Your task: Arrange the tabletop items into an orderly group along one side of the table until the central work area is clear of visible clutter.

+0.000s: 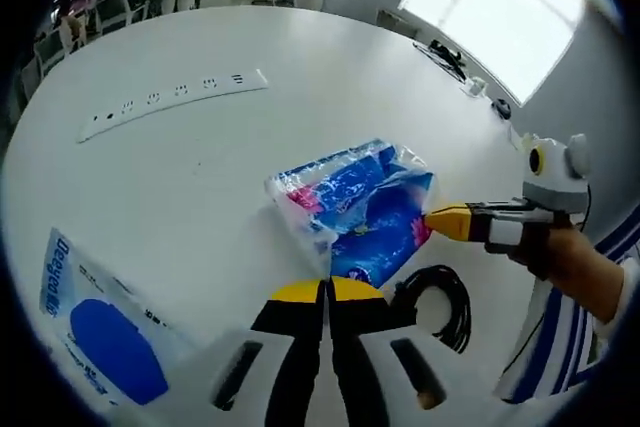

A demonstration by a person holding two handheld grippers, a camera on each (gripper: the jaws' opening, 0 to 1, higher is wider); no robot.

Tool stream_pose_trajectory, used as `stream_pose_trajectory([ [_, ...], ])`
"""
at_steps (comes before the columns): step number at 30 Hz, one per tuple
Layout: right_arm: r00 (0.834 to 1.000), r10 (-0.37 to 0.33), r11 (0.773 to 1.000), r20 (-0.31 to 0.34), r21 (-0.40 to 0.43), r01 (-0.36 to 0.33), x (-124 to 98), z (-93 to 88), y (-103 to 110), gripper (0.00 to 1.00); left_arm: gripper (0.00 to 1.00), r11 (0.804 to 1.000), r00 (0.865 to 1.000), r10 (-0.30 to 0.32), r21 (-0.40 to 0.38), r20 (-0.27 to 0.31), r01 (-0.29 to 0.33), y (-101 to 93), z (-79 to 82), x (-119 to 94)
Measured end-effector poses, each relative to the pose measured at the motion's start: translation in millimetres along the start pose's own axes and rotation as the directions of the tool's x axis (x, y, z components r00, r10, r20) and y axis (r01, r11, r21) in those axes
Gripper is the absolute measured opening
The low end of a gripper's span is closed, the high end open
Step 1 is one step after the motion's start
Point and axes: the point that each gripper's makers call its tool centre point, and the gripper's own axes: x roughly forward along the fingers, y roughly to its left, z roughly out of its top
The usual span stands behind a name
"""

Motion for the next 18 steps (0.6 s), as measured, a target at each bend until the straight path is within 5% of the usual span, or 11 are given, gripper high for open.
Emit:
stream_pose_trajectory([
  [9,1.0,-0.027,1.0,-0.012,0.011,0.027,2,-16.4,-13,0.0,0.0,1.0,0.999,0.0,0.013,-0.047,0.001,-5.5,-16.9,14],
  [18,1.0,-0.027,0.999,0.008,0.039,0.026,5,-10.5,-12,0.0,0.0,0.999,0.998,0.019,0.04,-0.059,-0.016,-1.0,-23.8,20],
])
